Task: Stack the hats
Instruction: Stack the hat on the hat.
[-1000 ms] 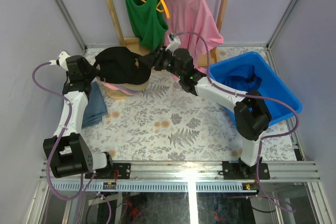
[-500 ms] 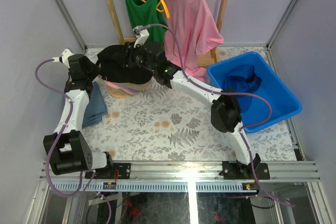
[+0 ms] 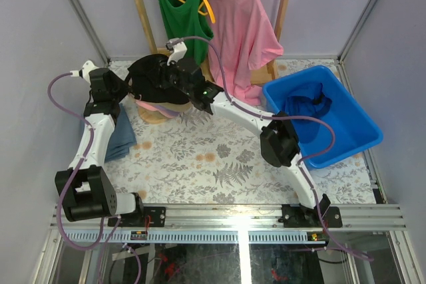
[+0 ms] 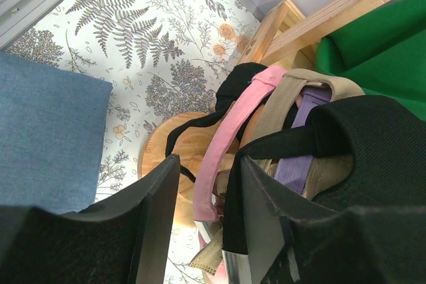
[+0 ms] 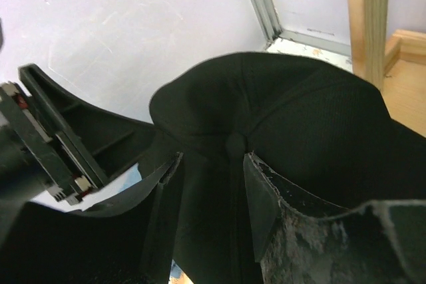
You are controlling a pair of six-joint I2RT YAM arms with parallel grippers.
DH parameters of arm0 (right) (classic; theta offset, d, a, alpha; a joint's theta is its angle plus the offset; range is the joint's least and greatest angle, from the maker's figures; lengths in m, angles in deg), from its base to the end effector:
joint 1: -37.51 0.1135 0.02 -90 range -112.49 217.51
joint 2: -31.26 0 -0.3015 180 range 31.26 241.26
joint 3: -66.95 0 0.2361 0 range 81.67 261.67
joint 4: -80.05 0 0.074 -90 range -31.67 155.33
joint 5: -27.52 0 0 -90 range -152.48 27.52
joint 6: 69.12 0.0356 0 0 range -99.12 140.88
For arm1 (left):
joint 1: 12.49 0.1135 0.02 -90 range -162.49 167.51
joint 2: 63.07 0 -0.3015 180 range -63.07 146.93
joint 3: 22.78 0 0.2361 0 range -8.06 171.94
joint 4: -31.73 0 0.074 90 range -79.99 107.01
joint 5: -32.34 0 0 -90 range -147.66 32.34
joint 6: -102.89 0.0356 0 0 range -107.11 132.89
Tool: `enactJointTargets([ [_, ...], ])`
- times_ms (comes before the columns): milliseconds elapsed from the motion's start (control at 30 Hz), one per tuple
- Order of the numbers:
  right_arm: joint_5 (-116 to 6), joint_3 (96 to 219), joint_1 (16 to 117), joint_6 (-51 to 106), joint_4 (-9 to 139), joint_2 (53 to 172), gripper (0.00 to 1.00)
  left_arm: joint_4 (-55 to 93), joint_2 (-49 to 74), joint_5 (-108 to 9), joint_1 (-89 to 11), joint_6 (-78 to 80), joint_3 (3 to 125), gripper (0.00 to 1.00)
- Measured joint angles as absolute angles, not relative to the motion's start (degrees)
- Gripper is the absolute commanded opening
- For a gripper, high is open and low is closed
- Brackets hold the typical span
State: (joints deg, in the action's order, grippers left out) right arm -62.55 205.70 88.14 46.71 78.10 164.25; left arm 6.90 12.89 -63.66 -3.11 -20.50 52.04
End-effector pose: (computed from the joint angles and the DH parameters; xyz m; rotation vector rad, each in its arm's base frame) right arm 0.3615 0.4405 0.3650 -0.3428 1.5639 1.0582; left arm 0.2769 0.0495 0.3534 -0.7998 1.8604 -0.1595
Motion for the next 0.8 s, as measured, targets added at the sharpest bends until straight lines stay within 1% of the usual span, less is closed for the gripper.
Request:
enactJointTargets([
  [133,-65.35,200.54,88.51,46.4,80.42,162.24,0.48,6.9,12.89,-63.79,-3.15,-20.5,52.04,0.4],
  [533,-66.55,198.59,88.58,45.81,79.96,160.32,0.48,6.77,12.59,-64.16,-3.48,-20.74,52.02,0.41],
  [800,-66.53,190.29,88.32,45.75,80.97,153.21,0.48,6.35,10.23,-64.14,-3.59,-20.98,51.95,0.43],
])
